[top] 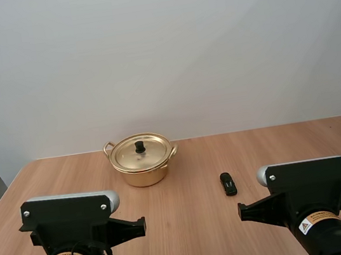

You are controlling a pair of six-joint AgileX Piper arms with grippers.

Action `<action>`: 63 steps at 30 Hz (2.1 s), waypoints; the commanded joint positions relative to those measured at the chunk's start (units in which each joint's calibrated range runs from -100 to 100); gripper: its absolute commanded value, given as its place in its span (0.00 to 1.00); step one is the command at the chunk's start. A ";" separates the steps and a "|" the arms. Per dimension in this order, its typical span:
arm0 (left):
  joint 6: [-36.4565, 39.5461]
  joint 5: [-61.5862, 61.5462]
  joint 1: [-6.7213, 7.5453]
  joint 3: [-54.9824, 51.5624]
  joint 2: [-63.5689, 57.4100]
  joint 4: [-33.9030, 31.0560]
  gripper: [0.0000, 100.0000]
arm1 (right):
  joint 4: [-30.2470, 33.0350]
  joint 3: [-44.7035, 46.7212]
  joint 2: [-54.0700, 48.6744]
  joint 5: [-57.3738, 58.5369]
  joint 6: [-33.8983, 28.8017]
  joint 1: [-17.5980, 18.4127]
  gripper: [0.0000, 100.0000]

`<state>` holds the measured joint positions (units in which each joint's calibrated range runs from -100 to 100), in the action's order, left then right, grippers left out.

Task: Open the pot, put the car inside, and close it

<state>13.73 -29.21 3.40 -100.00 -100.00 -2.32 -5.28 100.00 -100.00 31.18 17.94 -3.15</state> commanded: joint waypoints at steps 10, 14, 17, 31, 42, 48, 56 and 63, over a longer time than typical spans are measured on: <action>0.00 0.07 0.03 0.00 0.00 -0.02 0.00 | -0.07 0.00 0.00 0.02 -0.05 -0.05 0.00; 0.00 0.07 0.03 0.00 0.00 -0.02 0.00 | -0.07 0.00 0.00 0.02 -0.05 -0.05 0.00; 0.00 0.07 0.03 0.00 0.00 -0.02 0.00 | -0.07 0.00 0.00 0.02 -0.05 -0.05 0.00; 0.00 0.07 0.03 0.00 0.00 -0.02 0.00 | -0.07 0.00 0.00 0.02 -0.05 -0.05 0.00; 0.00 0.05 0.03 0.00 0.00 0.40 0.00 | -4.75 0.00 0.00 0.02 0.22 -0.05 0.00; -0.10 5.69 0.03 7.59 0.00 -10.18 0.00 | 16.45 -2.28 0.00 -9.36 2.23 -0.05 0.00; -0.35 0.80 -1.99 32.16 0.00 -8.73 0.00 | 17.52 -23.52 0.00 3.18 0.23 0.03 0.00; -31.90 -19.45 -2.23 42.24 21.60 13.96 0.00 | -5.15 -31.97 7.42 15.73 21.08 0.76 0.00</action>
<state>6.67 -34.71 1.22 -68.11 -92.16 -3.33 9.46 72.36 -95.86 40.32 23.67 -2.41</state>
